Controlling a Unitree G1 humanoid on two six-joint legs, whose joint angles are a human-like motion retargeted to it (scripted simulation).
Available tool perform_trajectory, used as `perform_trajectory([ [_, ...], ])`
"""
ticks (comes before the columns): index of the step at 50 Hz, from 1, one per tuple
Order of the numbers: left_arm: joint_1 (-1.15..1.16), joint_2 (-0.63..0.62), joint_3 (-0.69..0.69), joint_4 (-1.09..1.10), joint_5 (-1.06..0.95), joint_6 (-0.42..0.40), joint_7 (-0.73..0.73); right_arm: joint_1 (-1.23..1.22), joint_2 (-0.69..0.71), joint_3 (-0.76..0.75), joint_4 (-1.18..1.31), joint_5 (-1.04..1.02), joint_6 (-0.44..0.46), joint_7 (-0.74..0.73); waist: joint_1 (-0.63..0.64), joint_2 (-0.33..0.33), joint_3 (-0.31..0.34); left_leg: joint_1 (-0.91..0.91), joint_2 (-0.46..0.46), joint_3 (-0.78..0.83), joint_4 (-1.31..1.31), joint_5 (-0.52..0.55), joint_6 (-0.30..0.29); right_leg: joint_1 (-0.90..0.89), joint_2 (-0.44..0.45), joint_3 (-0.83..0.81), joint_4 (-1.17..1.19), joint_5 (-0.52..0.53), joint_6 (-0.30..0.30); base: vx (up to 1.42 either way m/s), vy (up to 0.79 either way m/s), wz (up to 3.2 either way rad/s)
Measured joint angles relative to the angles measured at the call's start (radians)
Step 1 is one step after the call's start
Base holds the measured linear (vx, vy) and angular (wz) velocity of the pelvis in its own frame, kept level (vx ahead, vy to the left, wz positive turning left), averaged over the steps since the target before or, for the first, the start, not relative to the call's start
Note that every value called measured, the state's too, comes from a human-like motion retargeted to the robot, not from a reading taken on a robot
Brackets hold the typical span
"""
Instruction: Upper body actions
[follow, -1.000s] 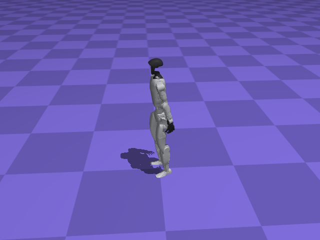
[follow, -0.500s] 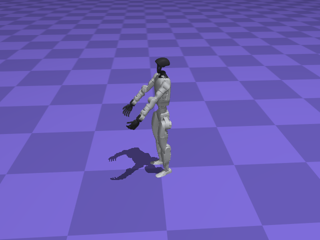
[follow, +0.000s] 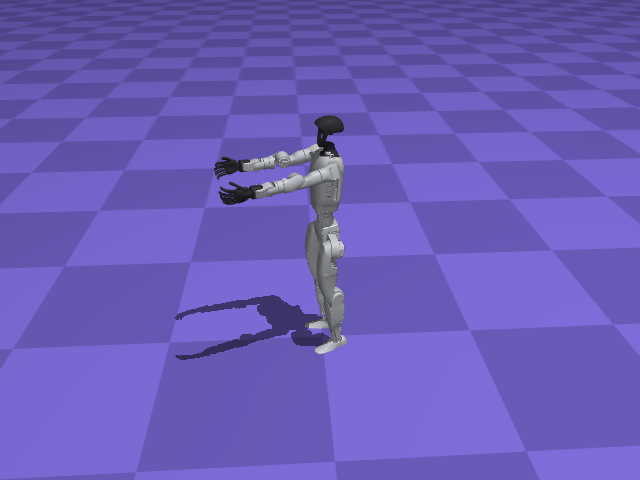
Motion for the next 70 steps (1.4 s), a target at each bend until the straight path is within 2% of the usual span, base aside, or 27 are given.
perform_trajectory([
  [15,0.040,0.000,0.025,-0.008,0.015,-0.007,0.019,0.048,-0.002,-0.004,-0.001,-0.065,-0.023,-0.032,-0.001,0.001,0.002,-0.006,0.001,-0.003,0.000,0.001,-0.001,-0.003,0.001,-0.005,0.000,-0.002,0.000,0.00,0.00,0.00],
  [25,0.251,-0.008,0.096,0.012,0.120,-0.050,0.002,0.298,0.071,-0.108,-0.050,-0.242,-0.096,-0.062,-0.021,0.026,0.026,0.013,-0.004,-0.004,-0.002,0.000,0.001,0.013,-0.001,-0.007,-0.001,-0.001,-0.002,0.01,0.06,0.00],
  [33,0.522,-0.036,0.163,0.079,0.234,0.001,-0.074,0.557,0.063,-0.188,0.118,-0.380,-0.036,-0.039,-0.027,0.020,0.070,0.036,-0.009,-0.005,-0.004,0.002,0.000,0.033,-0.007,-0.010,-0.003,0.003,-0.003,0.00,0.00,0.00],
  [38,0.717,-0.068,0.209,0.090,0.337,0.031,-0.110,0.739,0.054,-0.175,0.183,-0.457,-0.012,-0.043,-0.039,0.021,0.113,0.053,-0.011,-0.004,-0.007,0.003,-0.001,0.046,-0.010,-0.011,-0.003,0.005,-0.003,0.00,0.00,0.00],
  [45,0.964,-0.117,0.268,0.115,0.364,0.059,-0.166,0.945,0.050,-0.140,0.228,-0.517,-0.010,-0.050,-0.064,0.026,0.165,0.070,-0.010,-0.003,-0.009,0.003,-0.003,0.063,-0.009,-0.006,-0.004,0.004,-0.003,0.00,0.00,0.00],
  [51,1.115,-0.182,0.310,0.114,0.449,0.080,-0.180,1.084,0.037,-0.087,0.235,-0.617,-0.003,-0.048,-0.063,0.026,0.175,0.069,-0.010,-0.004,-0.011,0.001,-0.004,0.060,-0.009,-0.005,-0.004,0.002,-0.001,0.01,0.00,0.00],
  [55,1.185,-0.225,0.335,0.094,0.466,0.092,-0.220,1.159,0.037,-0.080,0.233,-0.686,0.080,-0.034,-0.052,0.020,0.181,0.070,-0.012,-0.005,-0.013,0.000,-0.004,0.062,-0.010,-0.007,-0.005,-0.001,0.000,0.00,0.00,0.00],
  [60,1.265,-0.255,0.327,0.079,0.501,0.091,-0.241,1.265,0.046,-0.058,0.196,-0.731,0.134,0.023,-0.044,0.017,0.170,0.065,-0.014,-0.013,-0.014,-0.001,-0.004,0.062,-0.011,-0.014,-0.006,-0.005,0.001,0.07,-0.02,0.10],
  [67,1.352,-0.271,0.289,0.102,0.633,0.119,-0.267,1.350,0.068,-0.019,0.170,-0.777,0.139,0.010,-0.052,0.011,0.159,0.062,-0.015,-0.016,-0.014,-0.003,-0.003,0.061,-0.009,-0.016,-0.007,-0.010,0.002,0.01,0.00,0.01],
  [70,1.377,-0.280,0.268,0.121,0.660,0.131,-0.251,1.360,0.074,-0.006,0.172,-0.796,0.145,0.026,-0.050,0.004,0.157,0.064,-0.023,-0.009,-0.015,-0.005,-0.001,0.067,0.009,-0.011,-0.017,-0.013,-0.018,0.00,0.00,0.00],
])
